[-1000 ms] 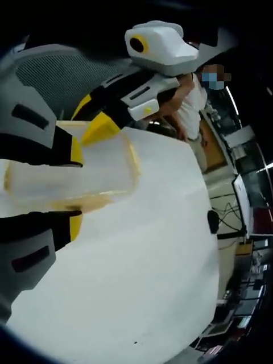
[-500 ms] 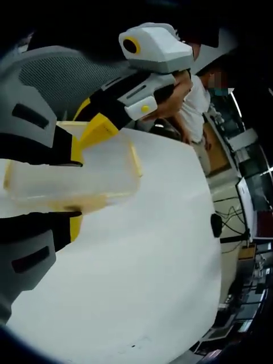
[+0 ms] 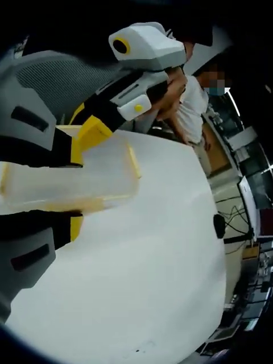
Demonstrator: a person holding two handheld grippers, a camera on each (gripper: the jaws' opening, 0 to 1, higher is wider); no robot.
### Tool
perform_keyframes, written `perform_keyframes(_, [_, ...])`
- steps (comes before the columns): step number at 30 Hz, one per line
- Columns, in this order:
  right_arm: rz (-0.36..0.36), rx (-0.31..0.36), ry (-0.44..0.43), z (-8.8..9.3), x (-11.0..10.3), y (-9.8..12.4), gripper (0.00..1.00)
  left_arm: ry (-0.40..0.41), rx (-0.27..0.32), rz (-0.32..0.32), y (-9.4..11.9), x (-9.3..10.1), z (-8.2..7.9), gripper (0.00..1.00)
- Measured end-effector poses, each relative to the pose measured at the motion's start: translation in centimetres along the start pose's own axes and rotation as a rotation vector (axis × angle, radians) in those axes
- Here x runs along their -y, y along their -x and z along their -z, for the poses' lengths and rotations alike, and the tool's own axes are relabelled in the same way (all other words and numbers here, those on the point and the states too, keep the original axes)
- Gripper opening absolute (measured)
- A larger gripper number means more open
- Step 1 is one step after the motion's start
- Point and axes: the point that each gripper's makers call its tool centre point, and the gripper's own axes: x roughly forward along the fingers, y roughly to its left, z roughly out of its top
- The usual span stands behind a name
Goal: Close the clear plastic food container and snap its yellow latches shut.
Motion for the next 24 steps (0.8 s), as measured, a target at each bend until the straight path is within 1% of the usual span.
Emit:
perform_keyframes(1, [0.006, 0.0, -0.018, -0.04, -0.01, 0.0, 0.24, 0.002, 0.001, 0.001, 0.0, 0.0, -0.01, 0.22])
perform_keyframes(3, [0.008, -0.004, -0.013, -0.07, -0.08, -0.04, 0.24, 0.006, 0.005, 0.01, -0.07, -0.01, -0.02, 0.22])
perform_keyframes(4, [0.006, -0.01, -0.009, -0.08, -0.06, -0.02, 0.24, -0.007, 0.005, 0.012, -0.14, 0.03, -0.02, 0.22])
perform_keyframes(6, [0.004, -0.025, 0.013, -0.07, -0.08, -0.08, 0.25, 0.002, 0.011, 0.018, -0.06, 0.0, -0.06, 0.22])
perform_keyframes(7, [0.0, -0.03, 0.004, -0.14, -0.1, -0.02, 0.26, -0.003, 0.016, 0.021, -0.01, -0.07, -0.19, 0.22])
perform_keyframes(8, [-0.006, -0.052, 0.001, 0.12, -0.2, 0.02, 0.26, -0.014, 0.009, 0.034, 0.07, 0.22, -0.22, 0.22])
perform_keyframes(9, [-0.003, -0.058, 0.036, -0.04, 0.05, 0.15, 0.26, -0.017, 0.003, 0.028, 0.08, 0.24, -0.24, 0.23])
perform_keyframes(12, [0.002, -0.072, 0.048, 0.06, -0.07, 0.34, 0.25, -0.009, 0.003, 0.023, 0.08, 0.26, -0.19, 0.23])
perform_keyframes(17, [0.007, -0.099, 0.038, 0.11, 0.06, 0.35, 0.25, -0.006, 0.004, 0.019, 0.08, 0.3, -0.15, 0.23])
perform_keyframes(20, [0.003, -0.129, 0.037, 0.09, 0.13, 0.27, 0.25, -0.006, 0.003, 0.023, 0.05, 0.29, -0.14, 0.22])
perform_keyframes(21, [0.002, -0.14, 0.022, 0.1, 0.19, 0.26, 0.26, -0.006, 0.003, 0.024, 0.04, 0.28, -0.13, 0.22])
perform_keyframes(24, [-0.007, -0.163, 0.015, 0.07, 0.2, 0.24, 0.26, -0.005, 0.004, 0.026, 0.04, 0.27, -0.1, 0.22])
